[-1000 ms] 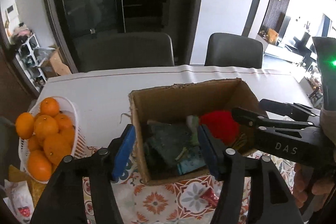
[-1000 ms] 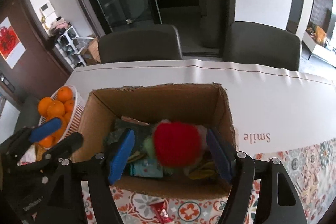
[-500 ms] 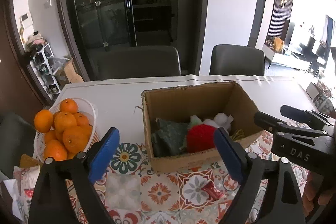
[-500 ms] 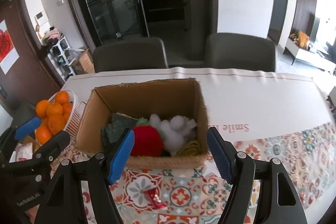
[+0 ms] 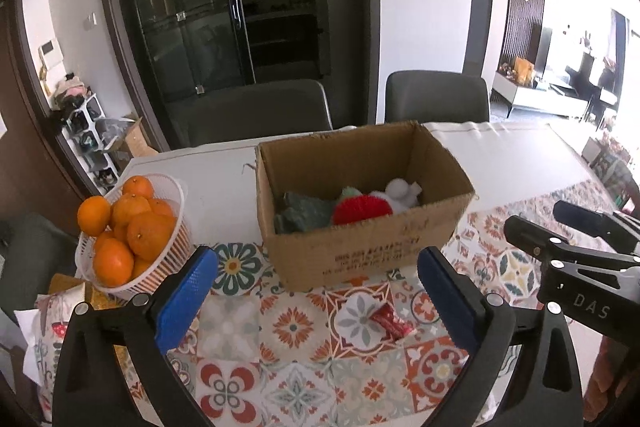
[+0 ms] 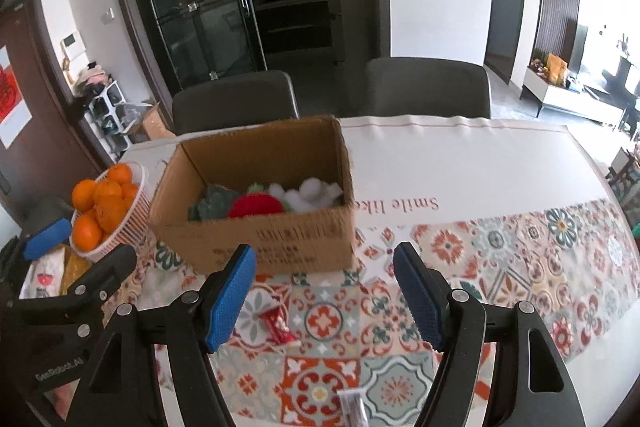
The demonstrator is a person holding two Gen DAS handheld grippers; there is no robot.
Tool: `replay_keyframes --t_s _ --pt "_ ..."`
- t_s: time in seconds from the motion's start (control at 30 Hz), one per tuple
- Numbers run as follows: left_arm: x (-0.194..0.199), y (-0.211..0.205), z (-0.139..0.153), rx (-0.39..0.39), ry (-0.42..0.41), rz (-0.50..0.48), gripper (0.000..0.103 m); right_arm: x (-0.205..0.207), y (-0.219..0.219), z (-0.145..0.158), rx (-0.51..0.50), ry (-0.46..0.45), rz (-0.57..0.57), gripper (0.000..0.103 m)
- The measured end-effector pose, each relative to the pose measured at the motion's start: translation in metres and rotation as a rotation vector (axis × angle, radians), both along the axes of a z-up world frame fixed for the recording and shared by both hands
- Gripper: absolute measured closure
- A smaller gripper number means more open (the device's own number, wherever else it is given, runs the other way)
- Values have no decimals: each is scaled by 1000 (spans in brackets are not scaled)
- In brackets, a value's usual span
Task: Organize soft objects
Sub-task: 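Move both tools back toward the red packet and white snack bar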
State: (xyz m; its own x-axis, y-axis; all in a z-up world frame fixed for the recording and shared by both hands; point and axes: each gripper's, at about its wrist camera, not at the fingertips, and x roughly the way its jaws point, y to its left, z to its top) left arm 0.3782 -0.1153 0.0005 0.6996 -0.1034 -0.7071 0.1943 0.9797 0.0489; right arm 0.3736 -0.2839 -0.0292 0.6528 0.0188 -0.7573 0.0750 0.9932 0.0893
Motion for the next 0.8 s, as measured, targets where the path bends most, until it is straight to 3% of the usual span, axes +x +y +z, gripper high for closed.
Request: replay_keyframes --t_s 0.33,0.8 --pt "-35 -10 -24 16 48 -18 1 -39 -3 -25 2 37 18 31" --pt "-64 -16 -86 -8 235 -31 1 -72 -5 -84 37 205 16 32"
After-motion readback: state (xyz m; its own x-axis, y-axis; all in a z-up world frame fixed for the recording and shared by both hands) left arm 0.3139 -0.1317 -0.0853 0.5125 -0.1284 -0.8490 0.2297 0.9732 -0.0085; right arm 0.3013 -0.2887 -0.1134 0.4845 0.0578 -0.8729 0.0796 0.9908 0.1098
